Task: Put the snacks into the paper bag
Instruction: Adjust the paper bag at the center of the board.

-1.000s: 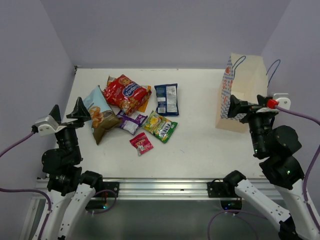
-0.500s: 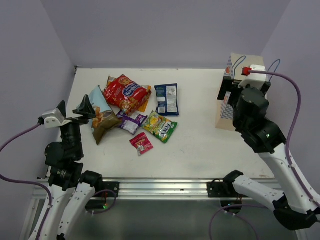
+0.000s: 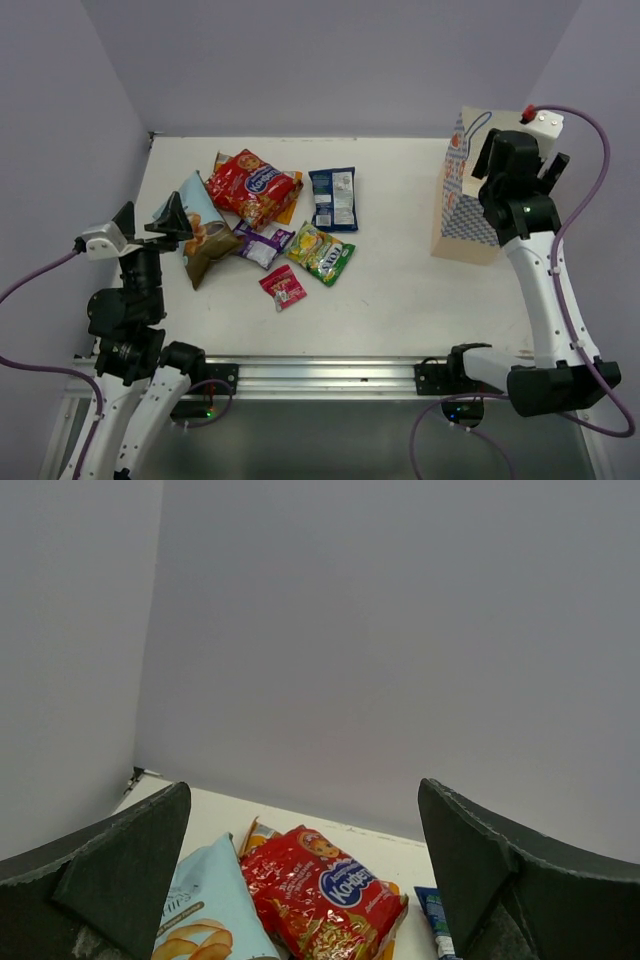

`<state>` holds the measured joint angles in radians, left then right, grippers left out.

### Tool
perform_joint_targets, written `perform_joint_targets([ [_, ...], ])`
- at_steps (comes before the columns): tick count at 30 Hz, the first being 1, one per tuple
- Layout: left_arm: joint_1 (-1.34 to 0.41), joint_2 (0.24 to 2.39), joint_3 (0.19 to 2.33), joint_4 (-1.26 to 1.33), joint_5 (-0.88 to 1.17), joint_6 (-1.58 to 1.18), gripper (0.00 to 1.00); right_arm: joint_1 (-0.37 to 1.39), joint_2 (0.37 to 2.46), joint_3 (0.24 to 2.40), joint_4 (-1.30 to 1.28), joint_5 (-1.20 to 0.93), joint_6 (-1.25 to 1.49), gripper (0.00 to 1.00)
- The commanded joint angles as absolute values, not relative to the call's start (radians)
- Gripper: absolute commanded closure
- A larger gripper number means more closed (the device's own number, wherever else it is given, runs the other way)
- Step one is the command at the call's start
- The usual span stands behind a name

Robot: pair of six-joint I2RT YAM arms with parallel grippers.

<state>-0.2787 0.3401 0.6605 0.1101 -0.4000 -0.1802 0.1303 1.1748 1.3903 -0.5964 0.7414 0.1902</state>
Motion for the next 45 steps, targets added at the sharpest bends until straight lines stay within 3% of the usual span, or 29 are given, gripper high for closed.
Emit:
perform_joint_targets([
  [1, -0.293, 0.311, 0.681, 0.133, -0.425, -0.189, 0.0, 0.06, 1.201, 1.446, -0.604, 0.735, 0.264, 0.06],
  [6, -0.325, 0.281, 0.678, 0.135, -0.457, -0.176, 0.0, -0.068, 1.261, 1.47, -0.621, 0.66, 0.273, 0.07],
  [14, -0.368, 0.259, 0.672, 0.144, -0.483, -0.169, 0.01, -0.201, 1.342, 1.502, -0.609, 0.401, 0.195, 0.16],
  [20, -0.394, 0.261, 0.666, 0.147, -0.494, -0.164, 0.02, -0.239, 1.381, 1.499, -0.58, 0.288, 0.146, 0.35],
  [33, -0.456, 0.311, 0.65, 0.161, -0.472, -0.16, 0.04, -0.27, 1.453, 1.505, -0.546, 0.249, 0.017, 0.68],
  [40, -0.486, 0.359, 0.649, 0.161, -0.453, -0.161, 0.04, -0.27, 1.448, 1.496, -0.545, 0.224, -0.029, 0.97],
  [45, -0.5, 0.409, 0.653, 0.158, -0.437, -0.178, 0.04, -0.268, 1.411, 1.491, -0.551, 0.183, -0.014, 1.0],
])
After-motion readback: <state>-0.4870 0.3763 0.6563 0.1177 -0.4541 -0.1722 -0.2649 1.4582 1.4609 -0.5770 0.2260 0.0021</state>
